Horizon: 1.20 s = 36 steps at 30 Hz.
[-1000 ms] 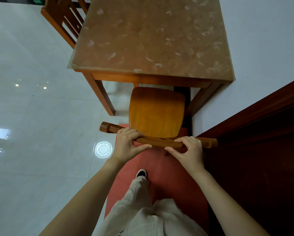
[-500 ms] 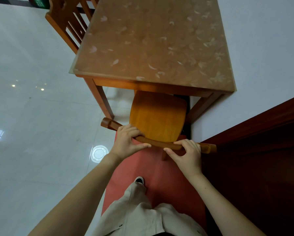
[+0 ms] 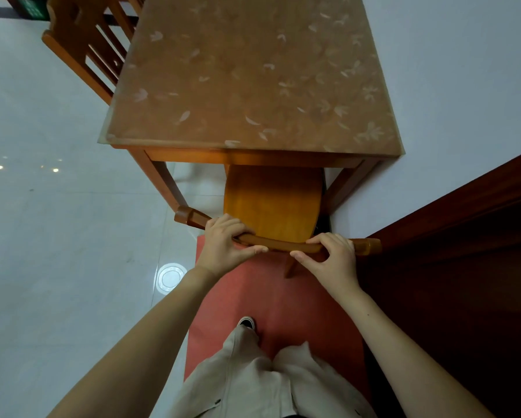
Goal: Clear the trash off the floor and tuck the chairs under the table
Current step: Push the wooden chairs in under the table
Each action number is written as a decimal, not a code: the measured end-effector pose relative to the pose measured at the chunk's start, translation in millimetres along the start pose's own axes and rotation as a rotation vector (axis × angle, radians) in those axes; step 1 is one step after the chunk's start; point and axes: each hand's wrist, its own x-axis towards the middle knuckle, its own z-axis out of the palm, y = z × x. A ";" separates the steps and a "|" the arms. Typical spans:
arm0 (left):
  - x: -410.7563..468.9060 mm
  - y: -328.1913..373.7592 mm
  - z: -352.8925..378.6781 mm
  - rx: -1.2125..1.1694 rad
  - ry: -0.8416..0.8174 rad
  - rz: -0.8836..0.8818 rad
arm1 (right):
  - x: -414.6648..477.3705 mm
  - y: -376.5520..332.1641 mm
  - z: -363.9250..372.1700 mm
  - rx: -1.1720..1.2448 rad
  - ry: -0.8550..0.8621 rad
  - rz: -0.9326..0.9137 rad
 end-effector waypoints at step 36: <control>77.0 60.7 85.3 0.059 0.091 -0.119 | 105.7 98.8 -66.1 0.061 -0.137 -0.135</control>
